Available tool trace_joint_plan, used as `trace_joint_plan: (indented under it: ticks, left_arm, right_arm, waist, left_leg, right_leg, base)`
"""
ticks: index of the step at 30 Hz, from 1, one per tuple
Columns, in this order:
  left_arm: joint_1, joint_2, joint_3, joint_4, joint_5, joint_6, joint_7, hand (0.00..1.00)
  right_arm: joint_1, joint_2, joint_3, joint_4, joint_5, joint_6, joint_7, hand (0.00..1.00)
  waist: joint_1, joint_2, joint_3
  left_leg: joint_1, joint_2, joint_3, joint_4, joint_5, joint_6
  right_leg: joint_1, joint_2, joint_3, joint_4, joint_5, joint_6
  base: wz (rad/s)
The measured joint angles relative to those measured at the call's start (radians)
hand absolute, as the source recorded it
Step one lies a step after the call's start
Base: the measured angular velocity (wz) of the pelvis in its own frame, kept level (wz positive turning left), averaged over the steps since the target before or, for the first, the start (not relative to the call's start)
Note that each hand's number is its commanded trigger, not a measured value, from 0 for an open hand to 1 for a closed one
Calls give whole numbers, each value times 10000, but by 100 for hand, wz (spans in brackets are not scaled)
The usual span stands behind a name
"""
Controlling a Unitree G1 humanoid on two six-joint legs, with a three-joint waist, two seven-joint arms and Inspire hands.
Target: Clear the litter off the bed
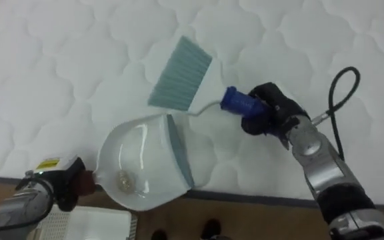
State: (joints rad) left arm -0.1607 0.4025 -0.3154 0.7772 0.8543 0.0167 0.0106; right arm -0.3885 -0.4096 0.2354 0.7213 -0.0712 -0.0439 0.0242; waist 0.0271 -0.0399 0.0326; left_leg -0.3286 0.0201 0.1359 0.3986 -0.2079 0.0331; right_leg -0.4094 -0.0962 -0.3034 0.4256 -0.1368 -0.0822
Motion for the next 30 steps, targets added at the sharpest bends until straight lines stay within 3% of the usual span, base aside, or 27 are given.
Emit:
trace_joint_plan:
  ticks: [1,2,3,4,5,7,11,16,20,22,23,25,26,30]
  left_arm:
    - [63,-5,0,-26,1,8,0,100]
    - [210,-3,14,-66,0,39,-1,100]
    - [426,-8,80,-205,-10,94,-4,100]
    - [497,-21,103,-264,-34,131,-5,100]
    - [561,-48,108,-311,-226,190,-16,100]
    - [666,-177,355,-335,-401,213,-24,100]
    - [1449,-251,951,-991,-548,273,-7,100]
    - [2065,-248,1648,-1611,-999,296,-3,100]
    - [2178,-434,2063,-2169,-994,331,-57,100]
    - [2179,-474,2065,-2380,-1116,456,-131,100]
    - [2196,-505,2064,-2452,-1134,492,-245,100]
    - [2219,-569,2048,-2499,-1136,504,-352,100]
    - [2220,-625,2026,-2498,-1191,523,-433,100]
    - [2314,-803,1942,-2486,-1576,784,-525,100]
  right_arm:
    - [126,1,-65,-120,72,0,2,50]
    - [378,2,-204,-368,174,0,2,33]
    - [506,0,-281,-476,316,2,-17,25]
    - [592,-4,-347,-572,343,4,-53,0]
    - [827,-6,-524,-880,356,6,-171,0]
    - [1048,-9,-664,-1212,363,3,-339,0]
    - [1868,-28,-989,-1935,1131,6,-705,0]
    - [2177,-24,-1034,-1949,1732,6,-1129,0]
    - [2496,36,-1586,-2225,2103,6,-1454,0]
    - [2509,60,-1803,-2331,2249,1,-1660,0]
    - [2533,113,-1882,-2329,2260,1,-1890,0]
    - [2615,190,-1962,-2386,2306,0,-2163,0]
    - [2707,210,-1963,-2520,2349,1,-2290,0]
    - [2759,231,-1964,-2819,2625,6,-2576,0]
  waist:
    - [-54,-25,-29]
    - [-145,-65,-119]
    - [-230,-109,-224]
    - [-251,-137,-258]
    - [-284,-164,-299]
    - [-292,-168,-306]
    - [-239,-151,-338]
    - [-242,-121,-342]
    - [-272,-46,-341]
    - [-385,-28,-336]
    - [-532,-20,-333]
    - [-604,36,-348]
    - [-719,99,-370]
    - [-719,209,-348]
  left_leg:
    - [132,12,1,-70,2,-6]
    - [393,39,-3,-204,-5,-27]
    - [653,53,-19,-340,-3,-49]
    - [797,57,-21,-407,-2,-57]
    - [1043,68,-48,-516,0,-63]
    - [1418,89,-43,-665,-3,-75]
    - [2299,123,-55,-1134,0,-115]
    - [2376,190,-190,-1112,-35,-173]
    - [2166,230,-311,-831,-49,-201]
    - [1987,315,283,-503,-54,-205]
    - [1990,469,1098,-347,-63,-187]
    - [2037,717,2090,-153,-167,-18]
    - [2047,766,2231,-148,-194,35]
    - [2251,700,2194,-250,-134,41]
  right_leg:
    - [145,30,-6,-81,4,7]
    - [414,105,-7,-259,10,16]
    - [679,164,-2,-428,20,31]
    - [817,183,-6,-489,22,34]
    - [1078,228,-10,-612,21,51]
    - [1464,285,-6,-812,33,82]
    - [2322,433,19,-1194,11,175]
    - [2580,526,-69,-1377,18,161]
    - [2877,454,-696,-1518,-74,143]
    - [2988,264,-1139,-1287,-285,147]
    - [3151,153,-1418,-1127,-468,191]
    - [3387,45,-1824,-963,-761,232]
    - [3566,-28,-2242,-953,-869,237]
    - [3964,-213,-2790,-770,-1152,339]
  base:
    - [-4]
    - [-3]
    - [-4]
    - [0]
    - [0]
    - [-2]
    - [1]
    - [9]
    - [44]
    - [74]
    - [72]
    - [86]
    - [84]
    - [56]
